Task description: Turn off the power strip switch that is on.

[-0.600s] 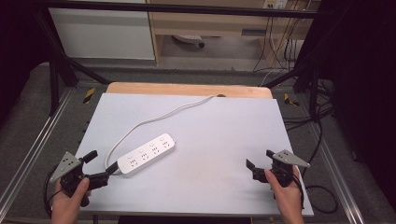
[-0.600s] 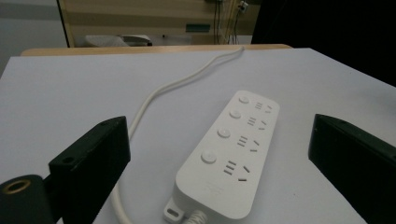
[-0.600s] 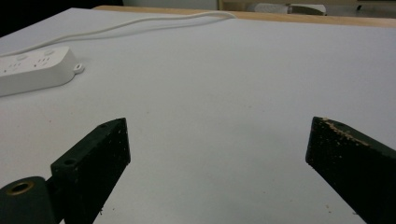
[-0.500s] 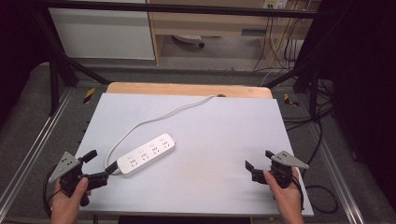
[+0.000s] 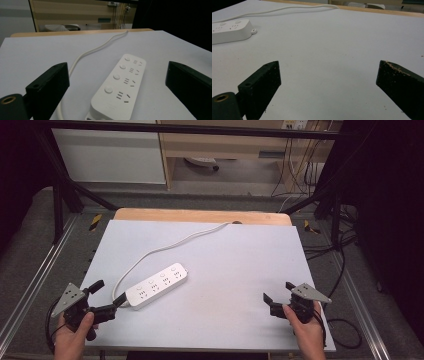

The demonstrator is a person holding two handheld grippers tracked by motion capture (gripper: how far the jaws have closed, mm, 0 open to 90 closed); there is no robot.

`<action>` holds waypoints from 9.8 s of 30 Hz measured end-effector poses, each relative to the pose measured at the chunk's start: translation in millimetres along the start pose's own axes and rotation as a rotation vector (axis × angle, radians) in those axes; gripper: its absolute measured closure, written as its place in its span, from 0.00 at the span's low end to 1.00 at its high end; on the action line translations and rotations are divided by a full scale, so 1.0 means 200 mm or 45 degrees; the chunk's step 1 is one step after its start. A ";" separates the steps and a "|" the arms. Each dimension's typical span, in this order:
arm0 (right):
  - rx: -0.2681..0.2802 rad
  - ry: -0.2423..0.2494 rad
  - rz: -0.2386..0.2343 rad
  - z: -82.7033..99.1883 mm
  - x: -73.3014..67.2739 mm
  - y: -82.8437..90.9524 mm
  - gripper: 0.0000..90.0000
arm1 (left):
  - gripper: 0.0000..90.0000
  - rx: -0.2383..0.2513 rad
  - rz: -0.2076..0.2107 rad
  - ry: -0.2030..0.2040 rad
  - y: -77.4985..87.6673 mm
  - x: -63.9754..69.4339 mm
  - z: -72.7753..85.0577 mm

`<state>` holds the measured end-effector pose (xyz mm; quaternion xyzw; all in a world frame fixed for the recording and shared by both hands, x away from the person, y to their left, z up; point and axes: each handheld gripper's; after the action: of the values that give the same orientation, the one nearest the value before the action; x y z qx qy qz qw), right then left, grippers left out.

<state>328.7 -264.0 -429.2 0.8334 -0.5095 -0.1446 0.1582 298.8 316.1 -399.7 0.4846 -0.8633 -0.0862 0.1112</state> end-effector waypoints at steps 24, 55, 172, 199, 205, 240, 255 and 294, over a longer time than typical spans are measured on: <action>-0.002 0.012 0.001 -0.02 -0.02 0.01 0.09 | 0.05 0.081 0.022 -0.044 -0.03 0.07 -0.22; -0.053 -0.016 0.017 -0.01 -0.01 0.00 0.05 | 0.13 -0.021 0.046 -0.012 -0.33 0.06 -0.35; -0.220 -0.027 -0.012 0.00 -0.01 -0.04 0.07 | 1.00 -0.503 0.062 -0.083 -0.62 0.03 0.01; -0.220 -0.031 -0.003 0.00 0.00 -0.03 0.07 | 1.00 -0.516 0.031 -0.149 -0.63 0.04 0.00; -0.217 -0.040 0.002 0.00 0.00 -0.03 0.07 | 1.00 -0.515 0.026 -0.140 -0.63 0.04 0.00; -0.217 -0.043 0.009 0.00 0.00 -0.02 0.07 | 1.00 -0.529 0.024 -0.158 -0.63 0.05 0.01; -0.224 -0.039 0.001 0.01 0.00 -0.03 0.07 | 1.00 -0.533 0.025 -0.166 -0.63 0.05 0.00; -0.233 -0.028 0.003 0.01 -0.01 -0.04 0.07 | 1.00 -0.498 0.024 -0.155 -0.62 0.05 0.00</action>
<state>333.6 -258.6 -433.7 0.8131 -0.4968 -0.1995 0.2284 395.0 243.8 -430.9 0.4394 -0.8398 -0.2804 0.1518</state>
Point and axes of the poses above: each handheld gripper's, and its own axes: y roughly backward along the jaws, z roughly out of its underside, x roughly to its right, and after that the axes turned 1 degree about -y, right-handed
